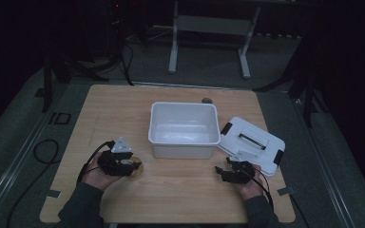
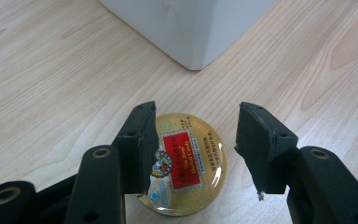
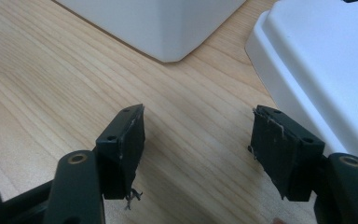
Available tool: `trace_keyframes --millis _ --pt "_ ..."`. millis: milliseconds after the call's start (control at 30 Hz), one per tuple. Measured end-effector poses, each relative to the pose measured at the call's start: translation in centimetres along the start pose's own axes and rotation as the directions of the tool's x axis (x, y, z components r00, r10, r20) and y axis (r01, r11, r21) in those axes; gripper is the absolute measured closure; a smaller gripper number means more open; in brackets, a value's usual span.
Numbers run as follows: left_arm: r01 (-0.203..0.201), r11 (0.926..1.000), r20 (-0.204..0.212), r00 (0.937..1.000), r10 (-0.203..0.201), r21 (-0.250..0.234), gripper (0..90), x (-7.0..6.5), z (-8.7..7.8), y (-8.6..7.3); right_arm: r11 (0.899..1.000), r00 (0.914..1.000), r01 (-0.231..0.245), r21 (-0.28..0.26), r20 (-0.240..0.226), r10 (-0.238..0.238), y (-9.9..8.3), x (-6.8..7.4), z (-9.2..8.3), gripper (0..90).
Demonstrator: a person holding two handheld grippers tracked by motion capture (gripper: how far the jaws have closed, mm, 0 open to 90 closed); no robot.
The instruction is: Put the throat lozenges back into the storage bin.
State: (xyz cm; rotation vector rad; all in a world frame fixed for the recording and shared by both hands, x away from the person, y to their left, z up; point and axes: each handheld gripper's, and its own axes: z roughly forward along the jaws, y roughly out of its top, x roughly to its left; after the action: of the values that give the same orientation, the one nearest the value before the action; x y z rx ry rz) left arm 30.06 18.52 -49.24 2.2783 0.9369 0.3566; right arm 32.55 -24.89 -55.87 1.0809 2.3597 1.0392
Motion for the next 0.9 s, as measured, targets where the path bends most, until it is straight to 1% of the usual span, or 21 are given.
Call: trace_keyframes --millis 133,233,367,500,667,733,767,900 --pt "-0.008 1.0000 -0.009 0.9999 0.008 0.003 47.6 0.33 -0.16 0.45 1.000 1.0000 0.000 0.000 0.000 0.000 0.00 0.00 0.00 34.4" --pt "-0.005 0.9999 0.007 1.0000 0.005 0.015 47.6 0.66 -0.24 0.65 1.000 1.0000 0.001 0.000 0.000 -0.001 0.00 0.00 0.00 34.4" --pt "-0.004 0.9997 0.011 0.9999 0.003 0.024 47.6 0.87 -0.26 0.63 1.000 1.0000 0.001 0.000 0.000 -0.001 0.00 0.00 0.00 34.3" --pt "0.006 0.9996 0.016 0.9998 -0.007 0.029 48.2 0.96 -0.15 0.44 1.000 1.0000 0.000 0.000 0.000 0.000 0.00 0.00 0.00 34.3" --pt "0.008 0.9981 0.024 0.9997 -0.010 0.062 47.9 0.88 0.05 0.41 1.000 1.0000 0.000 0.000 0.000 0.000 0.00 0.00 0.00 34.2" --pt "0.005 0.9978 0.024 0.9997 -0.007 0.066 46.9 0.85 0.09 0.41 1.000 1.0000 0.000 0.000 -0.001 0.000 0.00 0.00 0.00 34.2" --pt "-0.002 0.9968 0.024 0.9997 0.000 0.080 46.9 0.78 0.31 0.45 1.000 1.0000 0.001 0.000 -0.001 -0.001 0.00 0.00 0.00 34.2" --pt "-0.016 0.9947 0.019 0.9997 0.014 0.102 44.4 0.81 0.57 0.51 1.000 1.0000 0.002 0.000 -0.001 -0.002 0.00 0.00 0.00 34.0"
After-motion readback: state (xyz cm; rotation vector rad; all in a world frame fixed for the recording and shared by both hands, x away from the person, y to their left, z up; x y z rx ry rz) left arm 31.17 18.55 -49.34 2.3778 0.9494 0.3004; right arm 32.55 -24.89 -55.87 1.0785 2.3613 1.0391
